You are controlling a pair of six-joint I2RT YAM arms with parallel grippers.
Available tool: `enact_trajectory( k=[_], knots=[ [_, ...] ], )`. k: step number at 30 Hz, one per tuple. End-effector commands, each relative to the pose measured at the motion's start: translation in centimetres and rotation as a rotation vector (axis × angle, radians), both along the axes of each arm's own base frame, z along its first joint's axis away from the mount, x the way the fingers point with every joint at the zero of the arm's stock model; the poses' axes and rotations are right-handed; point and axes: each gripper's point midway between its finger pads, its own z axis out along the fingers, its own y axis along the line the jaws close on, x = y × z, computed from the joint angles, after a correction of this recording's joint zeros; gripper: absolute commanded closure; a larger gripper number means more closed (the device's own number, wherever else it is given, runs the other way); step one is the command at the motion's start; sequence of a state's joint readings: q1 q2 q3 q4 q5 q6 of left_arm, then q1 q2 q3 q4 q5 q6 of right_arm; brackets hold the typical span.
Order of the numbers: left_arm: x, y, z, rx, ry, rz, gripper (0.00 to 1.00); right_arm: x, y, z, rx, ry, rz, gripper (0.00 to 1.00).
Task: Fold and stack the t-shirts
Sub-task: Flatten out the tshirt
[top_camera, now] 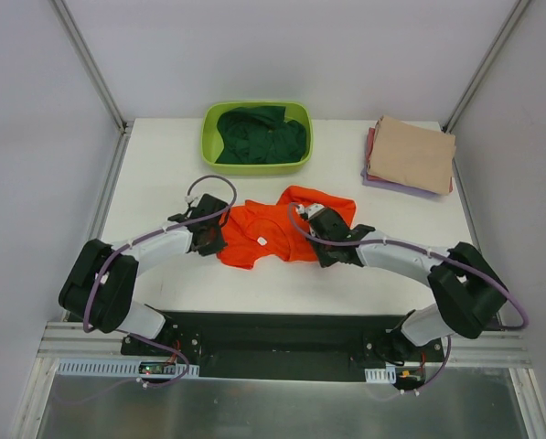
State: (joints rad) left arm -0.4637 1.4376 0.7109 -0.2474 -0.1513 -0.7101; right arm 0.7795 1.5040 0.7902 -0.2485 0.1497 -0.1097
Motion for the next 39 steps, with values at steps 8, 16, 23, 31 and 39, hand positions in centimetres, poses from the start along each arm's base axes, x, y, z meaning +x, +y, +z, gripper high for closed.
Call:
enact_trajectory(
  k=[8, 16, 23, 31, 39],
  knots=[
    [2.7, 5.3, 12.0, 0.18, -0.306, 0.137, 1.0, 0.7, -2.6, 16.5, 0.275, -0.314, -0.122, 1.0],
    [1.6, 9.0, 27.6, 0.139, -0.741, 0.232, 1.0, -0.5, -4.6, 29.8, 0.454, -0.554, -0.107, 1.0],
    [-2.5, 11.9, 40.1, 0.084, -1.046, 0.258, 1.0, -2.0, -4.9, 39.0, 0.581, -0.692, -0.037, 1.0],
    [-0.2, 12.9, 45.4, 0.215, -1.178, 0.297, 1.0, 2.2, -5.6, 43.4, 0.496, -0.785, -0.11, 1.0],
    [8.1, 13.9, 50.3, 0.429, -1.157, 0.302, 1.0, 8.3, -3.5, 47.2, 0.507, -0.793, -0.045, 1.0]
  ],
)
